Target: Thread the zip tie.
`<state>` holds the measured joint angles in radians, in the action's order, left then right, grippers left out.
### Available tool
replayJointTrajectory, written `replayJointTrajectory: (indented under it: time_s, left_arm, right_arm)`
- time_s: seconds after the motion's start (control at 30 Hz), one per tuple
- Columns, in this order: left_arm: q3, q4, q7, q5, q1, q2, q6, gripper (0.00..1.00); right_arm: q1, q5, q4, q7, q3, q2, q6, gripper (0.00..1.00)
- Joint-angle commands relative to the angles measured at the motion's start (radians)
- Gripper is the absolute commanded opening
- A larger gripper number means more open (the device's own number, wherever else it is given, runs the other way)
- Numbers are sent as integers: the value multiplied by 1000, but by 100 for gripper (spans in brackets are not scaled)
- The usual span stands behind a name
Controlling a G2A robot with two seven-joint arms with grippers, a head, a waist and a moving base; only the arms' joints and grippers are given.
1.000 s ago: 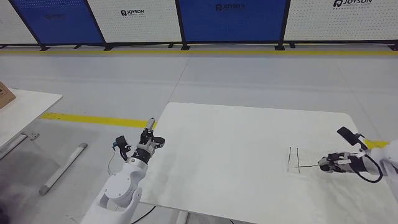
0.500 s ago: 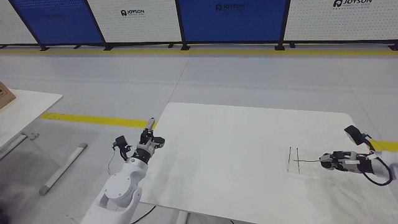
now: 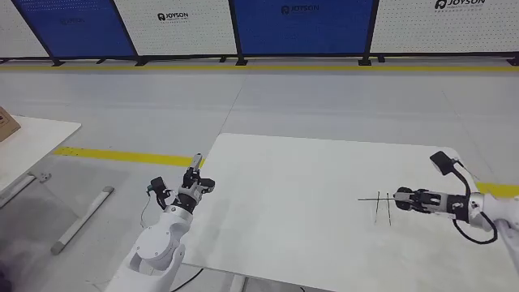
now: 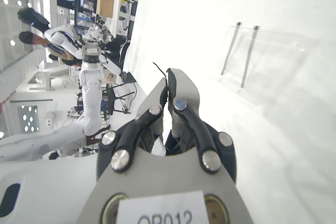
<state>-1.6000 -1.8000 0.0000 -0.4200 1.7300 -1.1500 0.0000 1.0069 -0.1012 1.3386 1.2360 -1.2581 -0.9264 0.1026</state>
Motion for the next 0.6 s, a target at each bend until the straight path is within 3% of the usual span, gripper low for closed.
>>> replayJointTrajectory:
  time_s: [0.0,0.33,0.4,0.47,0.57]
  left_arm:
    - [0,0,0,0,0,0,0,100]
    - [0,0,0,0,0,0,0,100]
    - [2,0,-10,-18,-3,-1,15,100]
    - [1,-23,-44,-35,1,0,44,100]
    - [-4,-100,-106,-91,22,1,129,100]
  right_arm:
    - [-11,-2,10,-9,33,-7,-10,0]
    - [-11,-2,10,-9,33,-7,-10,0]
    - [2,-2,15,-54,33,-8,0,0]
    - [14,-17,27,-87,37,-11,44,0]
    - [7,-64,39,-85,60,-20,168,0]
